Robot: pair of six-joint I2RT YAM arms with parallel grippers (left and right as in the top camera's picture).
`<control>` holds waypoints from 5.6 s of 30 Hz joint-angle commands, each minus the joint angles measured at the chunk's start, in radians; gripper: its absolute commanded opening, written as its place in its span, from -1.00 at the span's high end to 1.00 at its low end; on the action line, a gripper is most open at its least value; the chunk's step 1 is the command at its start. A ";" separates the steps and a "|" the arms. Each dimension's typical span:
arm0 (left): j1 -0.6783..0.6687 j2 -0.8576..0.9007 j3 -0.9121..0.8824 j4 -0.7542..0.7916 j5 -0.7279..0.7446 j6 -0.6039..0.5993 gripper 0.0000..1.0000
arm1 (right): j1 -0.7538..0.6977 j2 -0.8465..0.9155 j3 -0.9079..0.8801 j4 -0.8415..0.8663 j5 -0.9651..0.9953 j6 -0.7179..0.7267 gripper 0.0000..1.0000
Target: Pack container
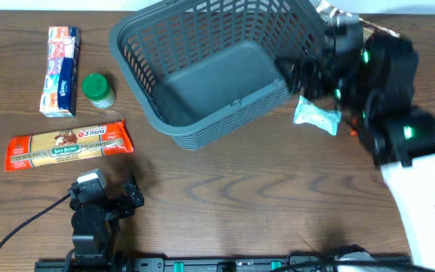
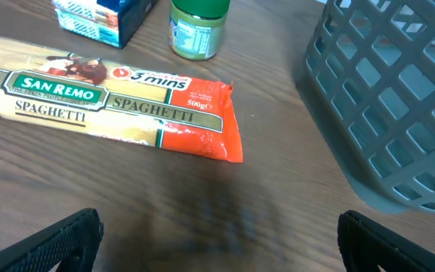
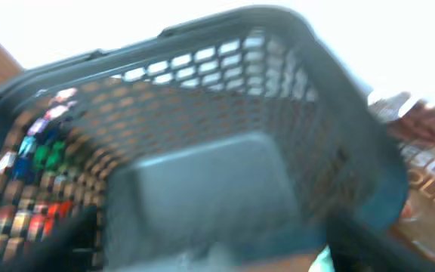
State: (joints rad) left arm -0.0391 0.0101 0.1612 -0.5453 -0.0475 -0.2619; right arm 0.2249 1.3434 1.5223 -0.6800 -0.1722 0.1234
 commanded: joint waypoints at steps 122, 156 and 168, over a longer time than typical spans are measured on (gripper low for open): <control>-0.197 0.700 0.674 -0.121 0.454 0.036 0.89 | -0.030 0.512 0.966 -0.947 0.269 -0.132 0.98; -0.412 0.892 0.673 0.145 0.050 -0.027 0.89 | -0.030 0.512 0.966 -0.971 0.274 -0.132 0.97; -0.411 1.016 0.673 0.277 0.038 -0.020 0.88 | -0.030 0.512 0.966 -0.994 0.299 -0.132 0.98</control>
State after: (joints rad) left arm -0.4496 1.0199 0.8150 -0.2886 0.0193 -0.2882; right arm 0.2005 1.8648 2.4786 -1.6672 0.1097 0.0032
